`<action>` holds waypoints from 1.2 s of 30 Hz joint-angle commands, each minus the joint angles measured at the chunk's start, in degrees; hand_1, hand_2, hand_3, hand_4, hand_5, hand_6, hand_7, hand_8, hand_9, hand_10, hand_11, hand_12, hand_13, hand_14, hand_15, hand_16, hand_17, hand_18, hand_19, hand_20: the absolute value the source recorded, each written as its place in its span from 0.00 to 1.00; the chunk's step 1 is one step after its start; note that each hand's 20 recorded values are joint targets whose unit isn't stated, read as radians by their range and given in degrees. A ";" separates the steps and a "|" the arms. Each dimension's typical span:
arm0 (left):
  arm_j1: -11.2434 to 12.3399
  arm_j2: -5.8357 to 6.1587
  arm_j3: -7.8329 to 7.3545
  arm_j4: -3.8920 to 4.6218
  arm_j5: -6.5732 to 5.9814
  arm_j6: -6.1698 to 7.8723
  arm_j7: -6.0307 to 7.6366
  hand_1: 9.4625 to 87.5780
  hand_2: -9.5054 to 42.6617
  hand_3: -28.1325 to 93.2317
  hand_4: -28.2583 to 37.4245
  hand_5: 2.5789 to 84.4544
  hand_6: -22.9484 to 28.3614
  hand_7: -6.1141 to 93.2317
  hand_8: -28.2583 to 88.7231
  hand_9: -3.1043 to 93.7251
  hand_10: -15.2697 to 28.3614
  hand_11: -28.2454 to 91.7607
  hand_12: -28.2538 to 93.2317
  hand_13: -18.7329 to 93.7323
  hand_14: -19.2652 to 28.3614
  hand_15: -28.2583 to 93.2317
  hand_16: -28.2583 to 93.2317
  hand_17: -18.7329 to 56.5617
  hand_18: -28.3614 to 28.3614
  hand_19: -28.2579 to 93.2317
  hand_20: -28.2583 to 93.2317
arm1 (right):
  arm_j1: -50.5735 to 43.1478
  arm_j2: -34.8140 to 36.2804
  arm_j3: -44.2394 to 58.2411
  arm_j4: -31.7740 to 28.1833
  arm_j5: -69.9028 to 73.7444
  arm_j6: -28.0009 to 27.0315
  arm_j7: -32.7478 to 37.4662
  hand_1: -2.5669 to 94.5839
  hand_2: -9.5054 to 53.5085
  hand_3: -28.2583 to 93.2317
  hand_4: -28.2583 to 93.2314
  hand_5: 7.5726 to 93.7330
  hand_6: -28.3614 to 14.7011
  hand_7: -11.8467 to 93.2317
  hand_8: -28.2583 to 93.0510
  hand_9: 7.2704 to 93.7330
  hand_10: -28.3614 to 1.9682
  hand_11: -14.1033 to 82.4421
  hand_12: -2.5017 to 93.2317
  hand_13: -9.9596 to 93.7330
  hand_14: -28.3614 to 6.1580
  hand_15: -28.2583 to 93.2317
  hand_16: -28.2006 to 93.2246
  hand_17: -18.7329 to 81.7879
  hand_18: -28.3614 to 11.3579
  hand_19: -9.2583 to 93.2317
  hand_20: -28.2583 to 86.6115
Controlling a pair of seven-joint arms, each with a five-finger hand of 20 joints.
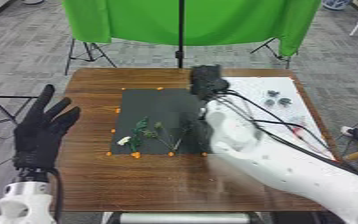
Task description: Arrange flowers
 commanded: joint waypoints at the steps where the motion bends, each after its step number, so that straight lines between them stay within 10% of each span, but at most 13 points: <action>1: -7.48 1.51 2.44 1.91 1.64 -1.17 -3.12 0.17 0.31 0.87 0.00 0.34 0.50 0.19 0.15 0.33 0.75 0.40 0.32 0.37 1.00 0.62 0.17 0.13 1.00 0.65 0.42 | 8.14 -16.34 -10.36 8.73 2.95 0.50 1.35 0.60 0.00 0.77 0.00 0.93 0.77 0.26 0.23 0.97 0.73 0.42 0.38 0.79 0.66 0.84 0.41 0.42 0.13 0.91 0.67; 13: -14.61 -0.65 3.73 4.45 3.90 -3.80 -7.36 0.17 0.31 0.87 0.00 0.35 0.50 0.19 0.15 0.33 0.75 0.40 0.32 0.37 0.99 0.62 0.17 0.14 1.00 0.65 0.42 | 7.09 -17.05 -9.68 12.06 4.61 -10.19 2.32 0.59 0.00 0.73 0.00 0.87 0.79 0.24 0.21 0.91 0.71 0.48 0.33 0.75 0.65 0.85 0.40 0.40 0.15 0.90 0.68; 36: -12.77 -0.54 4.02 4.40 3.62 -4.72 -7.14 0.18 0.31 0.87 0.00 0.35 0.51 0.19 0.15 0.33 0.75 0.40 0.32 0.37 0.99 0.62 0.17 0.14 1.00 0.66 0.42 | 6.13 -16.56 -11.32 9.36 6.46 -10.50 4.88 0.62 0.00 0.43 0.04 0.67 0.80 0.25 0.12 0.79 0.62 0.58 0.22 0.70 0.61 0.87 0.39 0.37 0.15 0.89 0.69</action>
